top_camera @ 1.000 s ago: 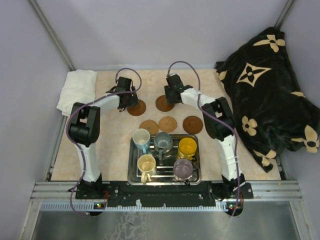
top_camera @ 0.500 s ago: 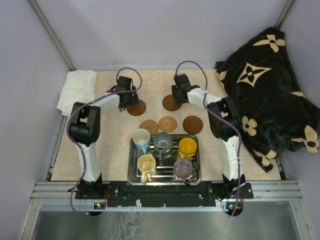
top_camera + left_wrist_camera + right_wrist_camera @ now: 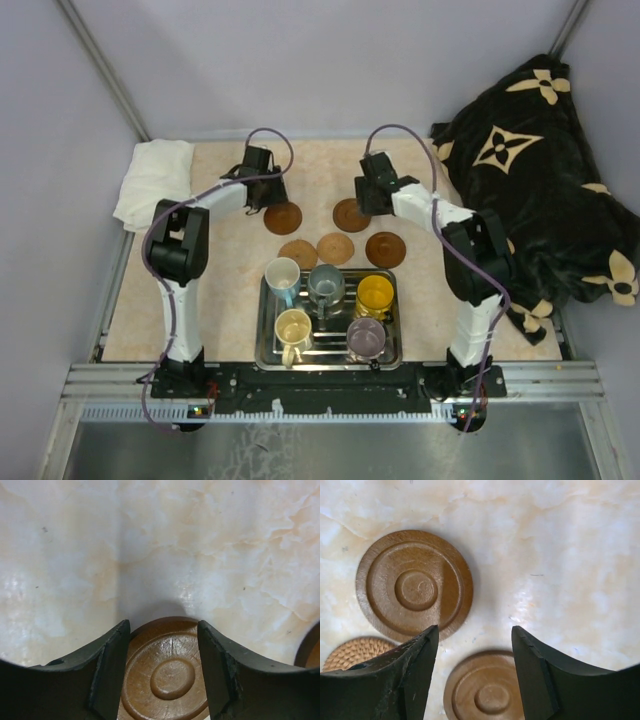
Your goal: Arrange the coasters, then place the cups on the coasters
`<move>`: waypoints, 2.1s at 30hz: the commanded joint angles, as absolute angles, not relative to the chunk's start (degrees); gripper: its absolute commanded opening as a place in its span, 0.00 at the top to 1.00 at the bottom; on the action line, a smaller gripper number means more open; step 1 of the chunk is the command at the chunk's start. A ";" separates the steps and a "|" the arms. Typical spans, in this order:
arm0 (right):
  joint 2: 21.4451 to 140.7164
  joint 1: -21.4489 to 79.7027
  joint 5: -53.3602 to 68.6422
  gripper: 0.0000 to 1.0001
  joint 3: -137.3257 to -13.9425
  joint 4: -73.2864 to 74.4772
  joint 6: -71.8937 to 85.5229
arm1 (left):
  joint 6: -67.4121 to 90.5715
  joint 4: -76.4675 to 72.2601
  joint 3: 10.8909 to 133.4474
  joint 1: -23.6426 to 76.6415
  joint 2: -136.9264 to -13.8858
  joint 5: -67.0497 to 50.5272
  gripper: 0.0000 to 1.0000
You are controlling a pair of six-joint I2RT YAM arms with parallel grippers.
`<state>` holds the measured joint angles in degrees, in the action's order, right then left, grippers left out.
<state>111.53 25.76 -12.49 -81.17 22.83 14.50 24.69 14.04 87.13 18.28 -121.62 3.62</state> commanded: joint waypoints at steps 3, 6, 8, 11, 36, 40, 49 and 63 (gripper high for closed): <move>96.94 26.02 -19.56 0.39 -76.50 24.58 13.93 | 25.47 15.07 91.12 20.82 -125.51 -1.80 0.38; 93.15 26.02 -21.36 0.39 -72.78 26.72 14.82 | 25.23 15.60 91.91 21.32 -126.01 -1.55 0.38; 91.92 26.02 -21.13 0.40 -70.22 28.15 15.80 | 25.12 15.96 91.57 21.36 -125.69 -1.01 0.37; 90.48 26.02 -19.87 0.40 -64.62 28.20 17.84 | 24.75 16.28 90.15 21.38 -124.61 0.25 0.34; 90.33 25.39 -18.63 0.42 -57.18 22.80 21.72 | 20.71 14.13 77.71 21.35 -103.14 8.76 0.19; 93.94 24.35 -16.46 0.43 -58.21 20.47 21.96 | 20.66 13.54 74.28 21.35 -101.42 9.19 0.20; 100.47 23.82 -16.48 0.49 -60.25 20.74 23.67 | 21.24 13.05 69.97 21.30 -100.73 8.73 0.22; 104.85 15.15 -19.83 0.59 -65.74 22.86 23.92 | 22.37 12.92 67.66 21.34 -100.57 8.78 0.22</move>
